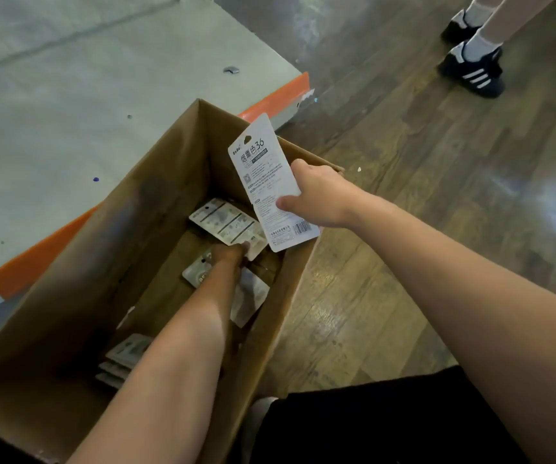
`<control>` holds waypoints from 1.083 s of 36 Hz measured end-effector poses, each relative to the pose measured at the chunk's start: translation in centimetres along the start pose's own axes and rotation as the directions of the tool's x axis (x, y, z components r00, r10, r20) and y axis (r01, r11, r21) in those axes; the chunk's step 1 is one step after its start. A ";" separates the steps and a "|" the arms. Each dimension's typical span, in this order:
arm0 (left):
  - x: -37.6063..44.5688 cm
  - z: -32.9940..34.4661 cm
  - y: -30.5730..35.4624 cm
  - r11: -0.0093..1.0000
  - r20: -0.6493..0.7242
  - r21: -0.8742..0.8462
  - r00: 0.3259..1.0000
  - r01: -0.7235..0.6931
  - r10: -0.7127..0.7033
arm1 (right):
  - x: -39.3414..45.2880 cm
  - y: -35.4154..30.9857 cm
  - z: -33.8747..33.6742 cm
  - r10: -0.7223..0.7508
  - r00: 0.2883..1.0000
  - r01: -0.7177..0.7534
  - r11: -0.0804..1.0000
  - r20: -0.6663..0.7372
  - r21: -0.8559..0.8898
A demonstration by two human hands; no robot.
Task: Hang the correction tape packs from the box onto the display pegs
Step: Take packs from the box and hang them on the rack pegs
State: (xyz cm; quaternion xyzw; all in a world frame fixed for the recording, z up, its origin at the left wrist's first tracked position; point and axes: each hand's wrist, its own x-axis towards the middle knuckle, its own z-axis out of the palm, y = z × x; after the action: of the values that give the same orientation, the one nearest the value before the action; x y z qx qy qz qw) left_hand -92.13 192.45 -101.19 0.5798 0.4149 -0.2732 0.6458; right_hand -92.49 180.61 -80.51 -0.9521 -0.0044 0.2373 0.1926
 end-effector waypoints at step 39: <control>-19.2 -18.0 9.0 0.783 0.331 0.014 0.741 -0.622 0.584 | -3.9 -12.8 2.3 -0.058 0.998 0.028 0.607 0.009 0.794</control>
State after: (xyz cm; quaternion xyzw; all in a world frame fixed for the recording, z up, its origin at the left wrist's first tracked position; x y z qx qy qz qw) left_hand -98.33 209.15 -79.87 0.6714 0.0809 -0.1612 0.7188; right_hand -95.93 192.95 -75.90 -0.7638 0.0750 0.2262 0.5998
